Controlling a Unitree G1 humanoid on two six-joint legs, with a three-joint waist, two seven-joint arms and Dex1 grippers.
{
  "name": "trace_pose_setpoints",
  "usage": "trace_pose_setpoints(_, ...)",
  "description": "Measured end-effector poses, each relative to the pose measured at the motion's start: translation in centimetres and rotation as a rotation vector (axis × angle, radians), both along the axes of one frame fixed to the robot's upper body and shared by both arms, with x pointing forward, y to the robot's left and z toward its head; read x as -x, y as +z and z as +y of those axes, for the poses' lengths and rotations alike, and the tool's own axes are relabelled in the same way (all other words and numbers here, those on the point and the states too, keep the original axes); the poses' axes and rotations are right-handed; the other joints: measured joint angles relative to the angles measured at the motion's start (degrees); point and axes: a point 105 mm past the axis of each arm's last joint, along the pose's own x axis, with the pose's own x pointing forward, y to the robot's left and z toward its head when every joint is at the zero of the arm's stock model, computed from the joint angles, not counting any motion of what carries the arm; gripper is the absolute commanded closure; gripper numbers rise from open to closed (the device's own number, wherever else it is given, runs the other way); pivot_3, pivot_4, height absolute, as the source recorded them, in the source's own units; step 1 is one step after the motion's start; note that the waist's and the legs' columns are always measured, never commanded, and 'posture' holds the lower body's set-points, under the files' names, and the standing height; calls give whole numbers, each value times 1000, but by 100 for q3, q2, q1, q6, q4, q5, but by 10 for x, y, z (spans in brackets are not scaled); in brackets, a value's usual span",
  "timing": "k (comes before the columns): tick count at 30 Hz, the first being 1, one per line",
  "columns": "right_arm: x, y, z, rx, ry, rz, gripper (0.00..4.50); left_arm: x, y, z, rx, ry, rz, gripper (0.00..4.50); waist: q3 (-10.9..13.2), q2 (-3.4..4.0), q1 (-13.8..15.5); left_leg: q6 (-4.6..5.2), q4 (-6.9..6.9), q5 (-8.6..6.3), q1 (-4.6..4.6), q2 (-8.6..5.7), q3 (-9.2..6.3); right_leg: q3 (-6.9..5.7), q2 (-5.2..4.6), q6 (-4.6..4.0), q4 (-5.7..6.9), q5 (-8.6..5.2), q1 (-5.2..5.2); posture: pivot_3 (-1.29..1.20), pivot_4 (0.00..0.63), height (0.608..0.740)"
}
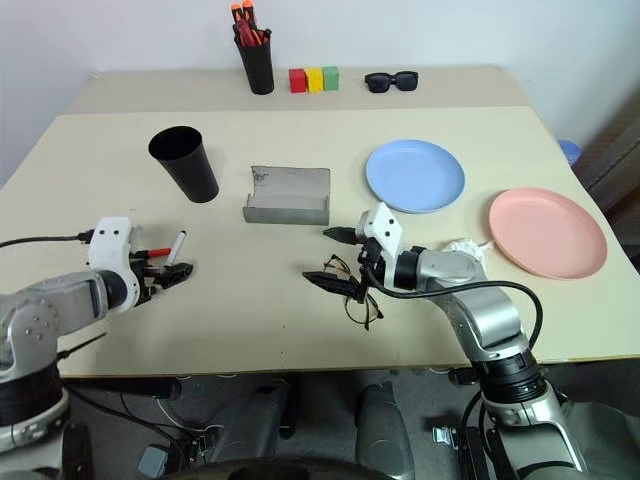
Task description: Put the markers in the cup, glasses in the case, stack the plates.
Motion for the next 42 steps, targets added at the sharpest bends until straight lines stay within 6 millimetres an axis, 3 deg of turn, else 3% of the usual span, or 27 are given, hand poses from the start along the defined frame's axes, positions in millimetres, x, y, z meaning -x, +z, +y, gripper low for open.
trace_pose_setpoints(5,0,0,1,5,-4,-13,0,-1,-2,7,-27,33,16,4411,0,0,7,-3,0,-1,0,1,-1,1,-2,0,0,0,0,0,150,740)
trace_pose_setpoints(6,0,0,1,4,-4,-15,0,-1,-1,7,-28,32,14,4487,-1,0,9,-6,0,-3,0,1,-2,0,-3,0,-1,-1,0,0,150,740)
trace_pose_setpoints(10,0,-1,2,4,2,-13,0,4,0,7,-29,18,10,4487,-1,-1,-6,-18,0,-11,-1,3,-2,1,-3,-1,-1,-1,-3,0,150,740)
trace_pose_setpoints(14,-2,-3,0,7,-2,-6,0,31,0,7,-9,-83,25,4487,-2,-3,-42,-28,-5,-17,-2,10,0,4,1,-21,0,-12,-14,0,150,740)
trace_pose_setpoints(16,-2,-3,0,7,-1,-3,0,34,7,4,-19,-117,-49,4487,-2,-3,-19,-33,-5,-19,-4,12,0,4,1,-24,-1,-13,-15,0,150,740)
trace_pose_setpoints(19,-3,-2,1,3,11,-8,0,20,50,-1,-118,-172,-384,4487,-7,-13,41,-35,-3,-20,-7,12,2,4,-6,-30,-14,-14,-10,0,150,740)
trace_pose_setpoints(22,-7,5,12,-33,29,-29,0,-5,117,-13,-15,-129,-783,4487,-11,-20,144,-35,7,-20,-9,10,-5,-1,-1,-30,-29,-11,-5,0,150,740)
trace_pose_setpoints(25,-13,23,28,-89,36,-80,0,-27,160,-12,-29,-22,-982,4487,-12,-23,130,-31,11,-16,-8,-1,-1,1,4,-18,-27,-5,4,0,150,740)
trace_pose_setpoints(27,-19,34,34,-126,22,-104,0,-43,175,-14,-66,52,-1058,4487,-12,-24,129,-21,10,-10,-9,-8,6,2,6,-1,-20,5,1,0,150,740)
trace_pose_setpoints(30,-25,44,42,-164,11,-128,0,-66,177,-16,-124,137,-1108,4487,-12,-24,117,-21,6,-11,-9,-9,18,2,14,14,-15,13,-5,0,150,740)
trace_pose_setpoints(35,-32,54,53,-229,-32,-148,0,-113,154,-9,-252,224,-1047,4487,-12,-24,97,-26,7,-7,-7,-1,17,1,28,14,3,13,-12,0,150,740)
trace_pose_setpoints(42,-41,64,66,-294,-139,-167,0,-132,136,-14,-228,232,-1051,4487,-11,-25,82,-27,6,-7,-9,-2,14,1,28,18,4,15,-14,0,150,740)
